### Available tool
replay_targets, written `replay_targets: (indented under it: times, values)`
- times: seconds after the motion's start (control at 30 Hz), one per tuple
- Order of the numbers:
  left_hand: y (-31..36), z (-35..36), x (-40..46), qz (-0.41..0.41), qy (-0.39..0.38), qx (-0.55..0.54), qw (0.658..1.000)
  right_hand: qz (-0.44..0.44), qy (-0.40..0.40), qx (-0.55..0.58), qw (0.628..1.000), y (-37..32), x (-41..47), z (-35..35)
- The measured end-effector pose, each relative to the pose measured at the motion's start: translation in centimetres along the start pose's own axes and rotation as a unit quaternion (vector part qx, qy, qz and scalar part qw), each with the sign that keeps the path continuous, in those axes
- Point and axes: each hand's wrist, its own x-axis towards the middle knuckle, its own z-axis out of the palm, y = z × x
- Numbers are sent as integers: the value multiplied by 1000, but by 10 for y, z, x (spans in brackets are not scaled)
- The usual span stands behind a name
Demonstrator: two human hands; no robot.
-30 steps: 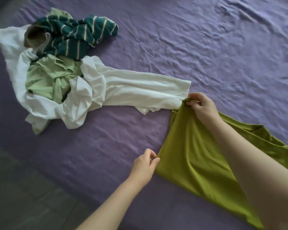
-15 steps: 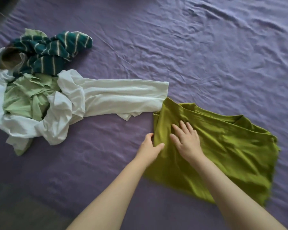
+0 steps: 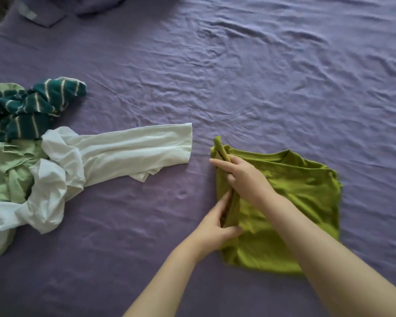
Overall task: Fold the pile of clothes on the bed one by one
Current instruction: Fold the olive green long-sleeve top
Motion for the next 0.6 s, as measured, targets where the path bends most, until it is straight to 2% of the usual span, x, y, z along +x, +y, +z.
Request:
replay_targets:
  times: [0.1, 0.23, 0.4, 0.53, 0.6]
  values:
    - [9, 24, 5, 15, -46, 14, 999, 14, 58, 123, 991, 26, -22, -33]
    - [17, 70, 17, 32, -86, 66, 994, 71, 119, 180, 974, 69, -53, -68]
    - [12, 136, 38, 47, -108, 130, 985, 186, 187, 230, 937, 135, -90, -94]
    - [-2, 180, 55, 54, -114, 227, 966, 222, 208, 251, 919, 180, -112, -94]
    - [-11, 197, 62, 36, -120, 240, 963, 268, 197, 303, 893, 199, -118, -91]
